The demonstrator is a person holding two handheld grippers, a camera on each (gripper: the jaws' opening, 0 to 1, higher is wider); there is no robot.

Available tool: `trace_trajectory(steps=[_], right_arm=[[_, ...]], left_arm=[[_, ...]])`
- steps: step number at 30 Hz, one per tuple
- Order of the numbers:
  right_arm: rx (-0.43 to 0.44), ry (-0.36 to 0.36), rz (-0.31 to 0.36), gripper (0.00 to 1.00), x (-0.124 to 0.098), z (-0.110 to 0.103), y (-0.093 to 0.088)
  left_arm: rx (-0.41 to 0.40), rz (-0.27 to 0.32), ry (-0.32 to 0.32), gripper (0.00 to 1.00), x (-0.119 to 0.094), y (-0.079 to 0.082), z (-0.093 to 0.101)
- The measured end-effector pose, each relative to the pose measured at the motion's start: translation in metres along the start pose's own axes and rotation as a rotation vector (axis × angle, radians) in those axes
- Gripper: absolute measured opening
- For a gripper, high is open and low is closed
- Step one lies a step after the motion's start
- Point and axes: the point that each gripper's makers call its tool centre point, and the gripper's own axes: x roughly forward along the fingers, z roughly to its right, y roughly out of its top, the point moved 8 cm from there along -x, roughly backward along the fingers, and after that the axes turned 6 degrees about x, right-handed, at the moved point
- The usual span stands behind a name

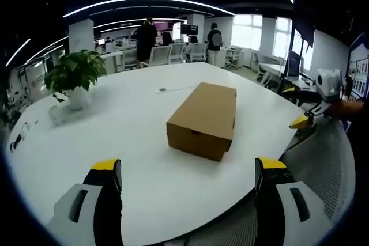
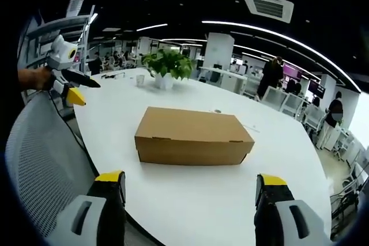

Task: Operate the shoe box by opening the lid, removing the specified soft item, and placing it in the target area until the item is outside and the box remains undamaged.

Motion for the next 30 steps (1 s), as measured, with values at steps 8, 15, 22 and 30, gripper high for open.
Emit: trace_trajectory(steps=[8,15,22,30], right_arm=[[-0.001,0.010,-0.007,0.93,0.001,0.006,0.003],[-0.002,0.025,-0.005,0.93,0.003,0.009,0.008],[-0.019,0.040,-0.019,0.93,0.004,0.015,0.009],[-0.025,0.038,-0.019,0.93,0.007,0.029,0.015]], left_arm=[[-0.004,-0.023,-0.008,1.00,0.007,0.000,0.005],[-0.010,-0.035,-0.019,1.00,0.012,0.001,0.011],[-0.022,-0.044,-0.038,1.00,0.018,0.002,0.019],[-0.029,-0.059,-0.052,1.00,0.026,0.001,0.026]])
